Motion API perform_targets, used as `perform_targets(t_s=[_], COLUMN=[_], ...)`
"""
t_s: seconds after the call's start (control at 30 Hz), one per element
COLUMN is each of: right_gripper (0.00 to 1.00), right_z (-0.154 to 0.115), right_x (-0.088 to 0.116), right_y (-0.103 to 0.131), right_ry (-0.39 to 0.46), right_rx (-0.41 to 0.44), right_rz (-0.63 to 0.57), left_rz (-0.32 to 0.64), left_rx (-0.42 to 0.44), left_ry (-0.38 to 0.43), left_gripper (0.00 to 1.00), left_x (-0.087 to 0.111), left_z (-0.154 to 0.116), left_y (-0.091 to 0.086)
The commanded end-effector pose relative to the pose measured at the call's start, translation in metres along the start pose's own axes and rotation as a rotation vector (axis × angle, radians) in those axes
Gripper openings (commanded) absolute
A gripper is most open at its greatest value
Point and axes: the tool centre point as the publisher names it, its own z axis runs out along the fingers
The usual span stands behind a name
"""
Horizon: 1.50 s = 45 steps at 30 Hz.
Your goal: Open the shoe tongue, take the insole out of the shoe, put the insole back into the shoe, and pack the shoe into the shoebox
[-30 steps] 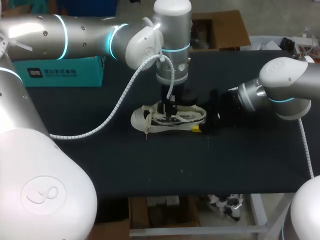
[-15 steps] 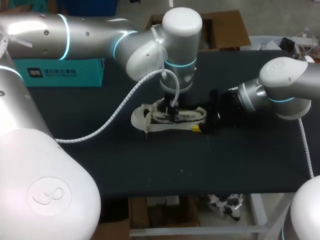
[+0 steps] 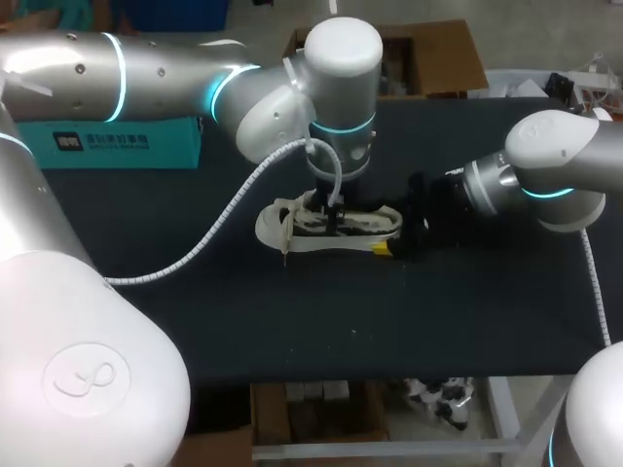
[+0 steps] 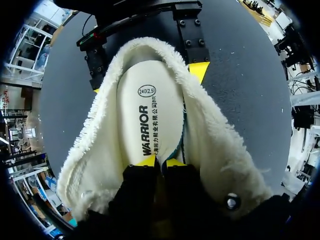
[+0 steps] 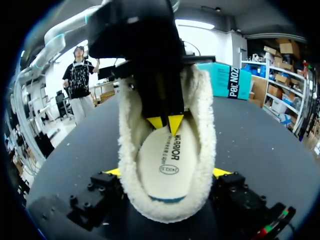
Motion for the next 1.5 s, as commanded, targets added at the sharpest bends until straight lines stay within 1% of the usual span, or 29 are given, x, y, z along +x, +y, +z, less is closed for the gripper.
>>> perform_targets(t_s=[0.03, 0.2, 0.33, 0.5, 0.67, 0.7, 0.77, 0.83, 0.87, 0.93, 0.97, 1.07, 1.17, 1.33, 1.5], right_gripper=[0.00, 0.00, 0.00, 0.00, 0.00, 0.00, 0.00, 0.00, 0.00, 0.00, 0.00, 0.00, 0.00, 0.00, 0.00], right_z=[0.005, 0.005, 0.005, 0.005, 0.005, 0.005, 0.005, 0.005, 0.005, 0.005, 0.005, 0.005, 0.005, 0.005, 0.005], right_x=[0.002, 0.002, 0.002, 0.002, 0.002, 0.002, 0.002, 0.002, 0.002, 0.002, 0.002, 0.002, 0.002, 0.002, 0.002], right_y=[-0.004, -0.004, -0.004, -0.004, -0.004, -0.004, -0.004, -0.004, -0.004, -0.004, -0.004, -0.004, -0.004, -0.004, -0.004], right_ry=[0.005, 0.005, 0.005, 0.005, 0.005, 0.005, 0.005, 0.005, 0.005, 0.005, 0.005, 0.005, 0.005, 0.005, 0.005], right_rx=[-0.003, -0.003, -0.003, -0.003, -0.003, -0.003, -0.003, -0.003, -0.003, -0.003, -0.003, -0.003, -0.003, -0.003, -0.003], right_rz=[-0.002, -0.002, -0.002, -0.002, -0.002, -0.002, -0.002, -0.002, -0.002, -0.002, -0.002, -0.002, -0.002, -0.002, -0.002], left_rz=[0.017, 0.026, 0.039, 0.043, 0.049, 0.052, 0.057, 0.060, 0.063, 0.073, 0.077, 0.086, 0.095, 0.113, 0.125], left_rx=[0.123, 0.196, 0.244, 0.296, 0.293, 0.292, 0.293, 0.297, 0.301, 0.311, 0.314, 0.332, 0.346, 0.362, 0.369], left_ry=[0.005, 0.016, 0.040, 0.082, 0.114, 0.119, 0.132, 0.140, 0.142, 0.147, 0.146, 0.142, 0.130, 0.097, 0.070], left_gripper=[0.00, 0.00, 0.00, 0.00, 0.00, 0.02, 0.40, 0.53, 0.61, 0.69, 0.69, 0.72, 0.72, 0.70, 0.67], left_x=[-0.009, -0.008, -0.007, -0.008, -0.008, -0.007, -0.005, -0.002, 0.000, 0.004, 0.007, 0.015, 0.020, 0.027, 0.030], left_z=[-0.014, -0.051, -0.069, -0.076, -0.071, -0.069, -0.066, -0.064, -0.065, -0.065, -0.066, -0.066, -0.069, -0.075, -0.072], left_y=[0.012, 0.008, 0.001, -0.006, -0.015, -0.016, -0.019, -0.022, -0.024, -0.027, -0.029, -0.035, -0.040, -0.050, -0.061])
